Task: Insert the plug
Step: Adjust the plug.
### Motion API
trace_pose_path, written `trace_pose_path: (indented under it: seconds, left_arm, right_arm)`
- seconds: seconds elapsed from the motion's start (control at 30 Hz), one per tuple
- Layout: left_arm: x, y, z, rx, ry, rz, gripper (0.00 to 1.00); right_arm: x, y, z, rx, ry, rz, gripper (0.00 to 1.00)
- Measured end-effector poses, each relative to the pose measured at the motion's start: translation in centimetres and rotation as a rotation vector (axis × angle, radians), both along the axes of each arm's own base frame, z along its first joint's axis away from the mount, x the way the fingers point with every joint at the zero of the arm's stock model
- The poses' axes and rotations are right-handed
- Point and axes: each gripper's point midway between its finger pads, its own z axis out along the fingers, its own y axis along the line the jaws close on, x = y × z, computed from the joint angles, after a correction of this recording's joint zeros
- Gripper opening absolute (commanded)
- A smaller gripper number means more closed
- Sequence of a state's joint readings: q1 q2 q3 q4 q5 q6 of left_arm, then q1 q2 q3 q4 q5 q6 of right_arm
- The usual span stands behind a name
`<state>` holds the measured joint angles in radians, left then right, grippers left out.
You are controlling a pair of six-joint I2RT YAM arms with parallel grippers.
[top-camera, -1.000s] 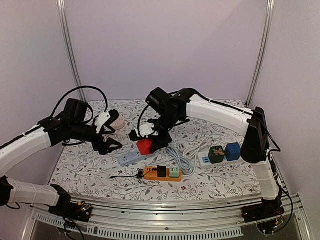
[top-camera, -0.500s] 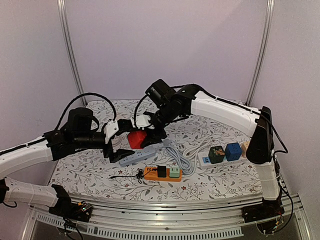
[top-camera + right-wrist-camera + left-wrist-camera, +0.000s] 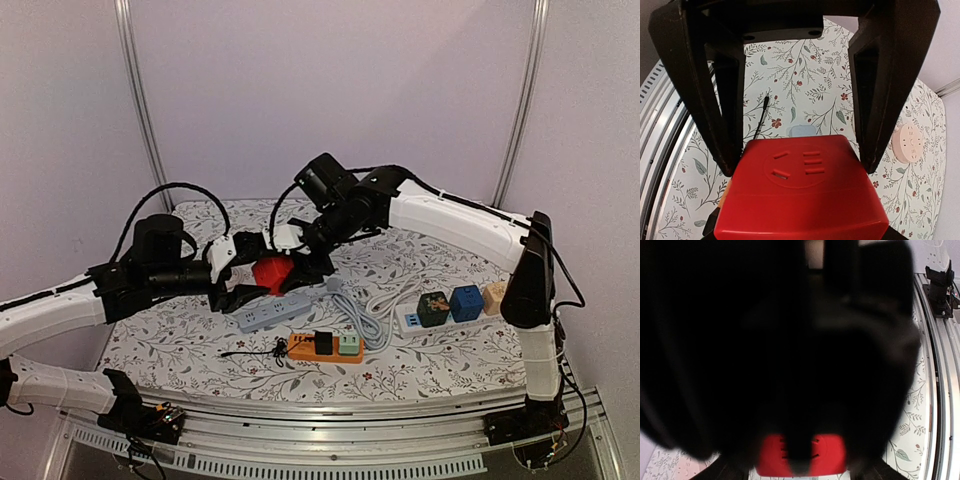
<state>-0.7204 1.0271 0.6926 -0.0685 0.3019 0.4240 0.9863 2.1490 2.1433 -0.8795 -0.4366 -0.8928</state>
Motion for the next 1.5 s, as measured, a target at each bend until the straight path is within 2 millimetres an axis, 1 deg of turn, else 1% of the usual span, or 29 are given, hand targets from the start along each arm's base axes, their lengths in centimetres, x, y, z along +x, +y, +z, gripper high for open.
trace_pose_path:
  seconds: [0.17, 0.37, 0.53, 0.67, 0.77, 0.83, 0.87, 0.93, 1.0, 1.03, 1.07, 1.1, 1.13, 1.17, 1.2, 1.27, 1.33, 1.37, 1.47, 1.5]
  left_arm:
    - [-0.1, 0.1, 0.6, -0.043, 0.036, 0.022, 0.68]
    - [-1.1, -0.2, 1.8, -0.089, 0.07, -0.012, 0.71]
    - [-1.6, -0.4, 2.0, -0.087, 0.086, -0.041, 0.68]
    - [-1.8, -0.6, 2.7, -0.097, 0.082, -0.059, 0.76]
    - [-1.9, -0.9, 3.7, -0.11, 0.068, -0.071, 0.74]
    - [-1.9, -1.1, 4.5, -0.12, 0.054, -0.079, 0.69]
    - [-2.0, -1.2, 4.7, -0.123, 0.05, -0.083, 0.65]
    - [-2.1, -1.3, 4.9, -0.121, 0.041, -0.091, 0.51]
    - [-2.1, -1.3, 4.8, -0.117, 0.039, -0.088, 0.42]
    - [-2.1, -1.3, 4.8, -0.115, 0.037, -0.087, 0.34]
    - [-2.1, -1.3, 4.7, -0.113, 0.039, -0.087, 0.23]
    - [-2.1, -1.3, 4.6, -0.112, 0.042, -0.087, 0.08]
    - [-2.1, -1.3, 4.6, -0.111, 0.042, -0.087, 0.0]
    - [-2.1, -1.3, 4.6, -0.111, 0.043, -0.088, 0.0]
    - [-2.1, -1.4, 4.6, -0.111, 0.044, -0.088, 0.0]
    - [-2.0, -1.4, 4.6, -0.111, 0.045, -0.086, 0.0]
    - [-2.0, -1.3, 4.6, -0.114, 0.048, -0.082, 0.0]
    - [-2.0, -1.3, 4.7, -0.117, 0.05, -0.079, 0.0]
    - [-1.7, -1.0, 5.2, -0.121, 0.023, -0.053, 0.0]
    - [-1.5, -0.9, 5.5, -0.123, 0.004, -0.044, 0.0]
  right_arm:
    - [-0.4, -0.1, 0.8, 0.033, 0.02, -0.008, 0.0]
    - [-1.5, -0.8, 3.0, 0.096, 0.021, 0.002, 0.0]
    - [-2.2, -0.9, 4.5, 0.138, 0.027, 0.022, 0.0]
    - [-2.3, -0.8, 4.9, 0.153, 0.027, 0.03, 0.0]
    - [-2.4, -0.7, 4.8, 0.151, 0.028, 0.032, 0.0]
    - [-2.5, -0.7, 4.8, 0.153, 0.03, 0.034, 0.0]
    - [-2.5, -0.7, 4.9, 0.155, 0.03, 0.035, 0.0]
    - [-2.4, -0.6, 5.0, 0.16, 0.029, 0.035, 0.0]
    - [-2.4, -0.6, 5.0, 0.159, 0.029, 0.033, 0.0]
    - [-2.3, -0.7, 4.9, 0.159, 0.026, 0.034, 0.0]
    - [-2.3, -0.7, 4.9, 0.157, 0.025, 0.033, 0.0]
    - [-2.3, -0.7, 4.8, 0.155, 0.026, 0.032, 0.0]
    - [-2.3, -0.7, 4.8, 0.155, 0.026, 0.032, 0.0]
    - [-2.3, -0.7, 4.8, 0.155, 0.027, 0.032, 0.06]
    - [-2.3, -0.7, 4.8, 0.155, 0.027, 0.032, 0.19]
    - [-2.3, -0.7, 4.8, 0.155, 0.03, 0.029, 0.52]
    - [-2.3, -0.7, 4.8, 0.155, 0.04, 0.021, 0.88]
    - [-2.1, -0.8, 4.8, 0.159, 0.05, 0.011, 0.97]
    - [-1.5, -0.8, 5.3, 0.212, 0.12, -0.044, 0.99]
    - [-1.2, -1.2, 5.4, 0.236, 0.157, -0.08, 0.99]
